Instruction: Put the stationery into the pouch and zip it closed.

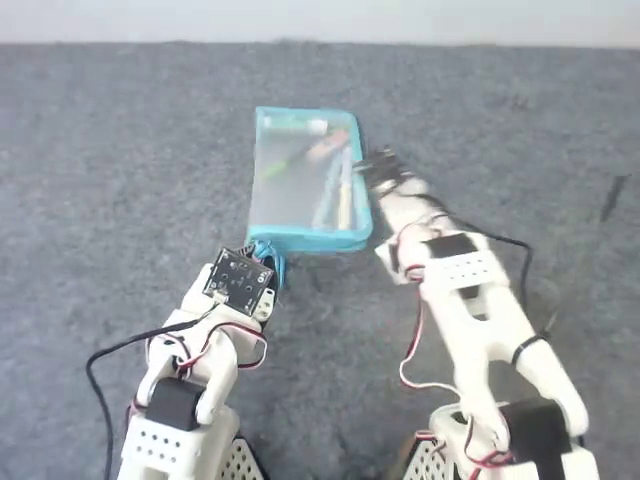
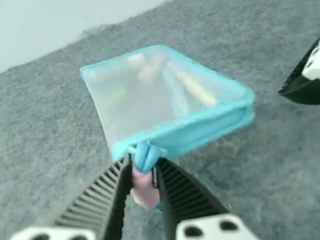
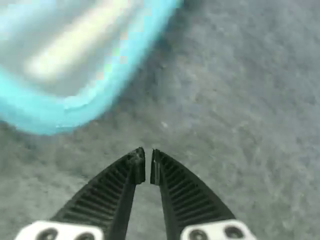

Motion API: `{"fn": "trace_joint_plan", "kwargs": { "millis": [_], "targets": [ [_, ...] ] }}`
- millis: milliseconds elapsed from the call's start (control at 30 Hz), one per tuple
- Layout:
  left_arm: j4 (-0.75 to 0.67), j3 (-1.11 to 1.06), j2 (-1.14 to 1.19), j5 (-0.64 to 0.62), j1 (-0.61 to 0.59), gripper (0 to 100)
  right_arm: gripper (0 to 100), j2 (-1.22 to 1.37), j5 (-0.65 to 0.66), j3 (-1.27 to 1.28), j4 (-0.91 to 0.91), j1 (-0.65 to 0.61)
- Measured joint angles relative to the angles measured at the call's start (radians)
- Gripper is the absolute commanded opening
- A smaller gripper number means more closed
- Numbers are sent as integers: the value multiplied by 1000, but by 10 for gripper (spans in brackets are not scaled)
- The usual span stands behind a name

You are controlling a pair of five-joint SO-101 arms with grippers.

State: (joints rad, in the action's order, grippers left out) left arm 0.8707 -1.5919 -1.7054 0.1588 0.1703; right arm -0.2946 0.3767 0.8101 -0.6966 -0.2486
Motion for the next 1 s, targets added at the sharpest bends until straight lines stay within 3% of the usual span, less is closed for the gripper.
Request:
{"fn": "trace_joint_plan", "kwargs": {
  "millis": [367,533,600,700,800,1000],
  "targets": [
    [0,0,0,0,3,12,9,6,-6,0,-8,92],
    [0,-17,0,0,37,12,12,6,-157,-80,-164,6],
    [0,-17,0,0,41,12,55,6,-245,-149,-272,-20],
    [0,-17,0,0,41,12,218,6,-376,-256,-443,-75],
    [0,-17,0,0,41,12,368,6,-450,-276,-506,-152],
    [0,-17,0,0,41,12,371,6,-641,-264,-442,-305]
  ]
}}
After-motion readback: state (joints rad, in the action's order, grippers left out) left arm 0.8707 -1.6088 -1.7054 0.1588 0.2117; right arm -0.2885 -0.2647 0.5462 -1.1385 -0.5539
